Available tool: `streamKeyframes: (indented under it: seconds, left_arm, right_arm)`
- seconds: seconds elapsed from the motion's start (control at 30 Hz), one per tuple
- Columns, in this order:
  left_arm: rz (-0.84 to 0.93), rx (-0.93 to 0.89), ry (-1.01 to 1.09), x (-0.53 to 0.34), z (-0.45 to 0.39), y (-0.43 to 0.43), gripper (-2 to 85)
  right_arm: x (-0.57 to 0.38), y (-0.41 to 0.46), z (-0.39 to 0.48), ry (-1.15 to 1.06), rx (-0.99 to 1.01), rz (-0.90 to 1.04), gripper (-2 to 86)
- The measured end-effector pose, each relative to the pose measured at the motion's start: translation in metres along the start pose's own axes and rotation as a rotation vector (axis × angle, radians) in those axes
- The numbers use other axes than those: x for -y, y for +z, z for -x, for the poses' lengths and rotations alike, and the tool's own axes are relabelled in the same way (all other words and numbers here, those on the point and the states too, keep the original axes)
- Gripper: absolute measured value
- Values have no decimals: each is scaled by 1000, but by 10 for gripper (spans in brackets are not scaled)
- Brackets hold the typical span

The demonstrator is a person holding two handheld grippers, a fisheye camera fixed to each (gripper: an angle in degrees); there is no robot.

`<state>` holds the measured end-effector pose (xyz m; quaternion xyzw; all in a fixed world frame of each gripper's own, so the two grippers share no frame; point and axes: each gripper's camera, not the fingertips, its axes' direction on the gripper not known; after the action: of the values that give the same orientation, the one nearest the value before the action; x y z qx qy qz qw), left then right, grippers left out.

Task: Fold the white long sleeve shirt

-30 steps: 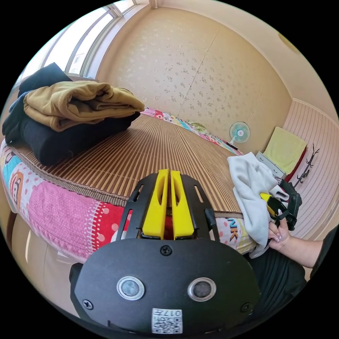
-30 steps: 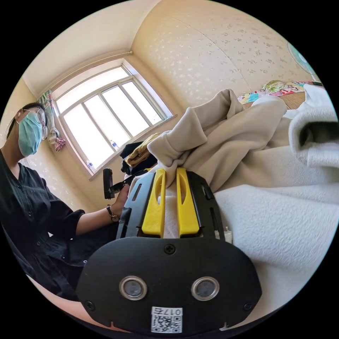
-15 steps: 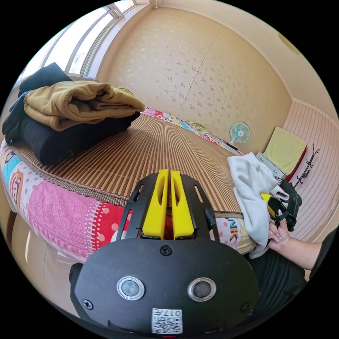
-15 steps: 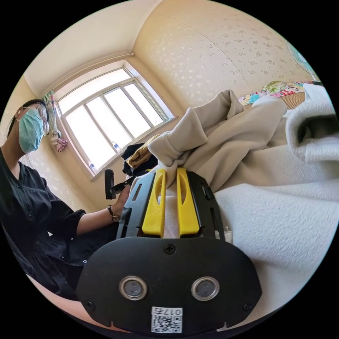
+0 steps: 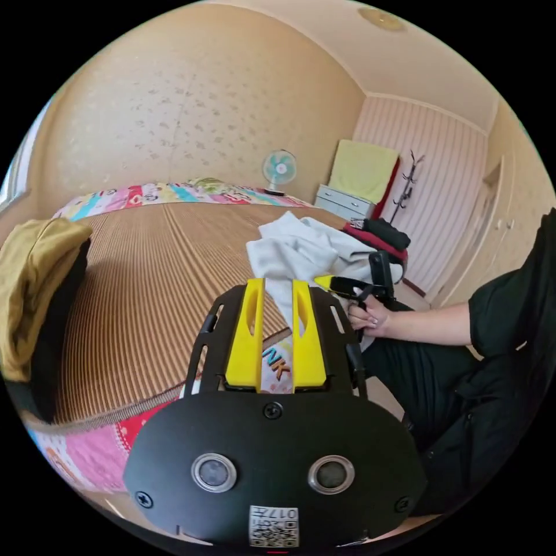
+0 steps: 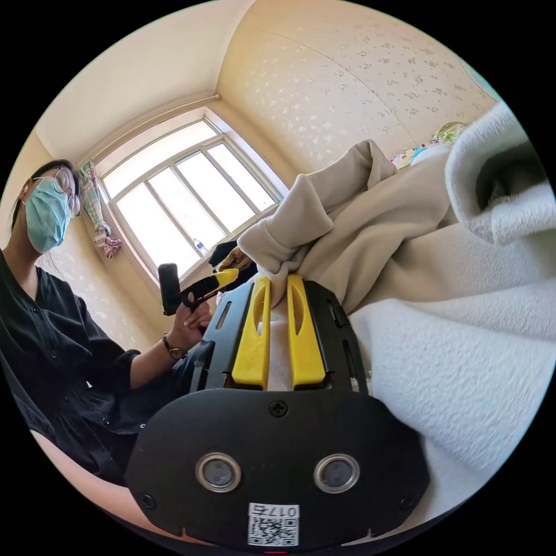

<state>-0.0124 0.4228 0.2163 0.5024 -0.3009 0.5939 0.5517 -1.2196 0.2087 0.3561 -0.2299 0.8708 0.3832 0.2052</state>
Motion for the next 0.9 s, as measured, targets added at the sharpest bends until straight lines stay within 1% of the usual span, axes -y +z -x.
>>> streamKeyframes:
  seconds: [0.07,0.17,0.27,0.3,0.33,0.37,0.4,0.47,0.5,0.57,0.6,0.7,0.77,0.8,0.83,0.87,0.9]
  left_arm:
    - [102,-38,176,44,-30,16,84]
    - [222,-105,374,93,-65,44,106]
    - [286,-74,490,120,-92,73,109]
    - [314,-59,506,122,-97,81,108]
    - [400,-8,502,123,-101,102,101]
    - [539,103,426,119,-97,129,90]
    - [598,146,375,116,-92,141,87]
    - [498,106,152,107,-70,131,74]
    - [484,90,106,105,-63,127,70]
    - [426,18,-77,94,-35,107,50]
    - [407,4,-111,91,-30,101,45]
    - [266,-70,-262,73,-7,59,29]
    - [36,-216,-439,45,22,7,24]
    - [-29,-267,-471,37,29,-7,23]
    - [-155,-366,-512,20,42,-33,22]
    - [-283,-451,-527,6,51,-59,22]
    - [-343,-489,-523,0,54,-71,22]
  right_arm:
    - [1,0,1,-2,1,-3,57]
    - [2,-1,2,-3,9,-5,57]
    - [1,-2,4,-7,13,-8,56]
    - [1,-2,5,-10,16,-9,55]
    - [0,-3,6,-12,19,-11,54]
    - [0,-3,7,-14,20,-12,54]
    - [-1,-3,8,-17,24,-13,52]
    - [-2,-2,11,-19,12,1,49]
    - [-4,-4,12,-21,22,-14,48]
    - [-6,-5,15,-26,21,-14,47]
    - [-9,-6,17,-33,20,-21,47]
    - [-14,-12,25,-29,30,-53,49]
    - [-20,-24,39,-46,76,-126,49]
    - [-24,-38,53,-58,138,-192,38]
    - [-28,-51,71,-84,201,-238,28]
    - [-29,-56,82,-109,232,-246,24]
    - [-32,-64,104,-150,265,-247,17]
